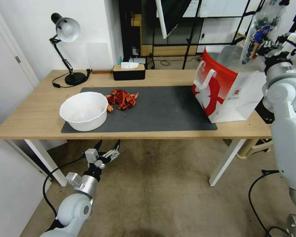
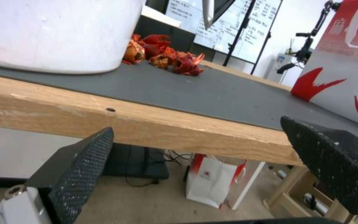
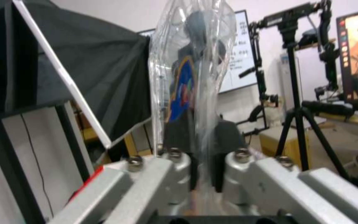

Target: Close the takeout container lid, then place the container into the takeout bag.

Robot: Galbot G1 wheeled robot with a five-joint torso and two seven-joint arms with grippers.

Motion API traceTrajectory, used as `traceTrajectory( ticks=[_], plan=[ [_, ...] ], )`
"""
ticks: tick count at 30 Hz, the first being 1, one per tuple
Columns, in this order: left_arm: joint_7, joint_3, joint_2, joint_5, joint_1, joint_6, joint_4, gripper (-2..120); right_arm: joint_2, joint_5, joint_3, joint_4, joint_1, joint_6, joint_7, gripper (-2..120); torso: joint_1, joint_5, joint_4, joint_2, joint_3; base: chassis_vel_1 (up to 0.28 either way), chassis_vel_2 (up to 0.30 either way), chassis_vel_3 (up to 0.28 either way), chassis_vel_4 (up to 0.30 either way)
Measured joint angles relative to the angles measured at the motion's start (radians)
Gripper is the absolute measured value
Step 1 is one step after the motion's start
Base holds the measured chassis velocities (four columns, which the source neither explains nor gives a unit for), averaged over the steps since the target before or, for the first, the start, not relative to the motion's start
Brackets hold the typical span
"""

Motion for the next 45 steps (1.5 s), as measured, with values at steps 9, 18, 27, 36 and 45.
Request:
traceTrajectory(
  ticks=[9,18,27,36,45],
  plan=[
    [0.003,-0.004,-0.003,0.005,0.006,-0.008,-0.001,100,0.017,0.010,-0.008,-0.003,-0.023,-0.016,0.000,41,0.000,-0.0001,0.0000,0.000,0.000,0.000,0.000,0.000,0.000],
    [0.005,-0.015,-0.001,0.008,0.011,-0.012,-0.013,100,0.019,0.000,-0.015,0.009,-0.031,0.009,-0.009,75,0.000,0.0000,0.0000,0.000,0.000,0.000,0.000,0.000,0.000],
    [0.013,-0.023,-0.001,0.017,0.017,-0.019,-0.018,100,0.011,-0.002,-0.025,0.098,-0.066,0.064,-0.081,99,0.000,-0.0001,0.0000,0.000,0.000,0.000,0.000,0.000,0.000],
    [0.007,-0.033,-0.009,0.061,0.023,-0.044,-0.014,100,0.013,-0.005,-0.066,0.295,-0.205,0.103,-0.155,100,0.000,-0.0004,0.0001,0.000,0.000,0.000,0.000,0.000,0.000],
    [-0.048,-0.040,-0.019,0.160,0.045,-0.088,-0.014,100,0.050,-0.200,-0.046,0.392,-0.530,0.200,-0.240,100,0.000,-0.0002,0.0001,0.000,0.000,0.000,0.000,0.000,0.000]
  ],
)
